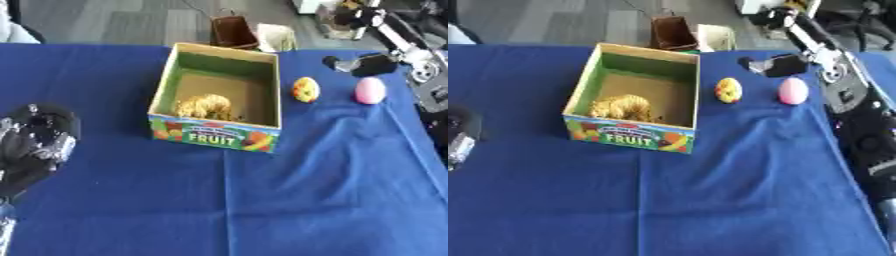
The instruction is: Pick up objects on the table and place them in the box.
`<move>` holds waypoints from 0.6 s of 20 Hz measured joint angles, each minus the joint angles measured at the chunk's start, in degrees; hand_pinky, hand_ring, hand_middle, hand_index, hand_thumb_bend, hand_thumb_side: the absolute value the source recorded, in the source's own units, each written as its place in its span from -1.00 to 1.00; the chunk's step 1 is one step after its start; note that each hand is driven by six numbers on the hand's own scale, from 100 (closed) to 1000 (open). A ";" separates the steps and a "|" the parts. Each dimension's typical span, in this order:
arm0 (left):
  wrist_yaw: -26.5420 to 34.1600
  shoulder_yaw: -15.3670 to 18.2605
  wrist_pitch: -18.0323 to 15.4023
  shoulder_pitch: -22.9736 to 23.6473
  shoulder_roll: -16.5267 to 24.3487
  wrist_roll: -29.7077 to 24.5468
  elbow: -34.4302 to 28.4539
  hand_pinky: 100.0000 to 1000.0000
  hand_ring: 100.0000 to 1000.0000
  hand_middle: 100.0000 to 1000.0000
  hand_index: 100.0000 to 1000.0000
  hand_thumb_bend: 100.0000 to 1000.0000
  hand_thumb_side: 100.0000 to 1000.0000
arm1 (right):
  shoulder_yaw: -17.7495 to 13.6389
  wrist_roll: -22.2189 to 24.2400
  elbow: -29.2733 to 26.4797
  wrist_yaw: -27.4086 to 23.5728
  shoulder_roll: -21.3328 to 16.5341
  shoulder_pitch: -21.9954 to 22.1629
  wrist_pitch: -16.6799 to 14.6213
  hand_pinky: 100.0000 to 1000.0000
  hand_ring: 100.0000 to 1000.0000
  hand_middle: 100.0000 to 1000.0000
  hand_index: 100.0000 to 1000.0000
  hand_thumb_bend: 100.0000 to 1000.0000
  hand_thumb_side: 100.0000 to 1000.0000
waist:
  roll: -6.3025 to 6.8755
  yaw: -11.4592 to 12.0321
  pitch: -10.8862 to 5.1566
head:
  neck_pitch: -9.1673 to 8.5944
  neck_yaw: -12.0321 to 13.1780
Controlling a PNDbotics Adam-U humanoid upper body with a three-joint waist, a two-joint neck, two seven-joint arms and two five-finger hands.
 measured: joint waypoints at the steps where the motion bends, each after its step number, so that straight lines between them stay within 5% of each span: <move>1: 0.00 0.01 -0.02 0.00 0.00 0.03 0.00 -0.01 -0.13 -0.05 0.10 -0.71 -0.90 | -0.25 -0.64 1.16 0.50 -0.17 0.36 0.48 0.58 0.58 0.43 0.66 -0.20 -0.41 | 0.02 -0.08 0.00 | -0.04 0.00; 12: -0.01 0.05 -0.07 0.00 0.01 0.08 -0.01 -0.01 -0.13 -0.05 0.10 -0.71 -0.90 | -0.93 -8.46 11.57 7.47 -0.94 2.07 4.89 0.58 0.62 0.48 0.68 -0.19 -0.33 | 0.29 0.17 0.08 | -0.52 -0.16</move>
